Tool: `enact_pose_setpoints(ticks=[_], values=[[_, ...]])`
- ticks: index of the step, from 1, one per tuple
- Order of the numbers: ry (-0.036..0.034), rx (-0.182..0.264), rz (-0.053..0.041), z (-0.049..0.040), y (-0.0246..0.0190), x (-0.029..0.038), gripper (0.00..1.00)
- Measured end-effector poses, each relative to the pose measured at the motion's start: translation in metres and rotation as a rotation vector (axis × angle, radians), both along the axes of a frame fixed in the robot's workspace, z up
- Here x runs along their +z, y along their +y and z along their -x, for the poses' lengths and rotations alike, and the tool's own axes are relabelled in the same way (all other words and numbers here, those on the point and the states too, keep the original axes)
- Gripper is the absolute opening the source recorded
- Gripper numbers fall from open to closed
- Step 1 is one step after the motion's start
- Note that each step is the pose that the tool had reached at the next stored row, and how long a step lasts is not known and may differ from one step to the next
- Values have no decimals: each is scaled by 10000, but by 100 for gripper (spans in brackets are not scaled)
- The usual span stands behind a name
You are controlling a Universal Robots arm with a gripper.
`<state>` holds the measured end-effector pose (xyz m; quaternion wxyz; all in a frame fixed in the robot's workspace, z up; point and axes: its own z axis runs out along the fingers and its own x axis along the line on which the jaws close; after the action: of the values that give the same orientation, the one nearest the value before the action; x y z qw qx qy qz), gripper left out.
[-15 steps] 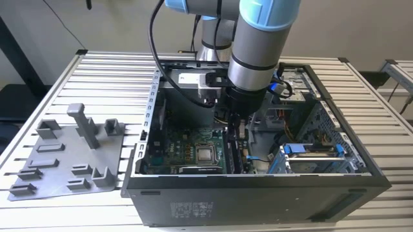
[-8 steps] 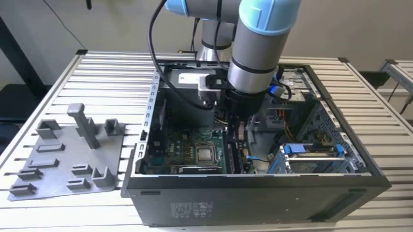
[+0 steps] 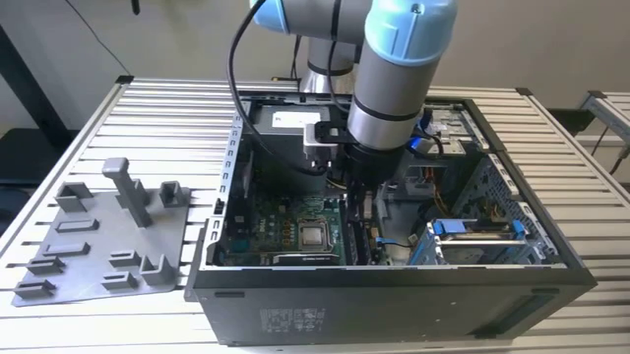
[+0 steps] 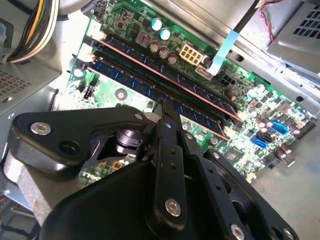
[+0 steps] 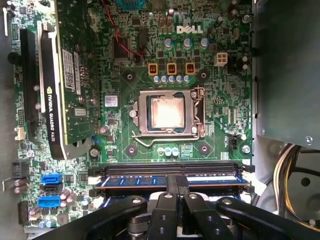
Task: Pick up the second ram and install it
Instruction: 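Press down the second ram until it locks into place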
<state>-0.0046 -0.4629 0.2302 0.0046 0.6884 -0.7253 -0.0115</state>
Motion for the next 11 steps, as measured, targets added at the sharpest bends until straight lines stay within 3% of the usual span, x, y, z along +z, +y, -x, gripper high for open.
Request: enact_pose_setpoints(ticks=[8, 10, 11], values=[[6, 6, 22, -9, -2, -131, 11], [6, 7, 15, -10, 3, -102, 11], [-7, 7, -37, -11, 6, -77, 11]])
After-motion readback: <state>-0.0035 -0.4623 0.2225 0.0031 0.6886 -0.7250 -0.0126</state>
